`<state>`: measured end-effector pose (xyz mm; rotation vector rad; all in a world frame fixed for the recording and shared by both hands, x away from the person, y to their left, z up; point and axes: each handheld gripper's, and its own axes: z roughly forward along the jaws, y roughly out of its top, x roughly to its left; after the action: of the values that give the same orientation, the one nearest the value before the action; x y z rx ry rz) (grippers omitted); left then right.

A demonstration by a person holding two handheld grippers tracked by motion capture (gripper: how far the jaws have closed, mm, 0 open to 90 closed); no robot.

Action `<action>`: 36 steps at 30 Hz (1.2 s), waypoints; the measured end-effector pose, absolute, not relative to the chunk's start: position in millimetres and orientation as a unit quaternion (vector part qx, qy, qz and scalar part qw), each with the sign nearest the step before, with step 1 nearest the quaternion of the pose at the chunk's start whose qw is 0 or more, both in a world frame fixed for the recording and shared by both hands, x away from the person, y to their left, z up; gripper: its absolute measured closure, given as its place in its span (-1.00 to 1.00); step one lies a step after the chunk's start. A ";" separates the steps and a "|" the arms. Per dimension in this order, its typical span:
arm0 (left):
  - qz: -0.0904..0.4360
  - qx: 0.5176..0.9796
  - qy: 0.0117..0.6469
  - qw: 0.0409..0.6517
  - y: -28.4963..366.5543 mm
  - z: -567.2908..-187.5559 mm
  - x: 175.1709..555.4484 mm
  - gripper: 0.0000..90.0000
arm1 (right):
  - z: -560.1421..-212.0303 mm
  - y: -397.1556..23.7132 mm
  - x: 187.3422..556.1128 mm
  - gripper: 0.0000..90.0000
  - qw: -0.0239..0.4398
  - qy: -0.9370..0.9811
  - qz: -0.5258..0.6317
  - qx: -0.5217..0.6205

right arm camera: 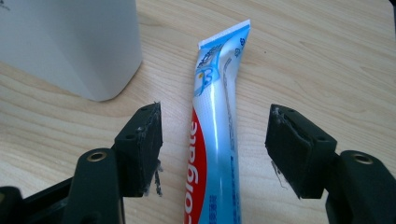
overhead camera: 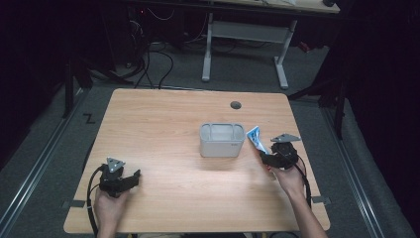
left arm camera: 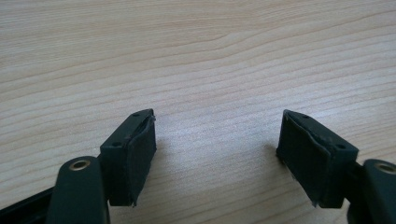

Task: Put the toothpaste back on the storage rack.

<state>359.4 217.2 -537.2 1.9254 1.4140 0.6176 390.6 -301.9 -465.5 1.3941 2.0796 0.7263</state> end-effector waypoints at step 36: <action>0.236 0.737 0.540 0.331 217.2 -537.2 359.3 -0.38 | -490.6 -283.2 482.9 -0.05 0.183 0.797 0.160 0.553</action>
<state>359.3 217.2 -537.2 1.9259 1.4126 0.6158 482.9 -283.2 -490.6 1.5617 2.2476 0.4523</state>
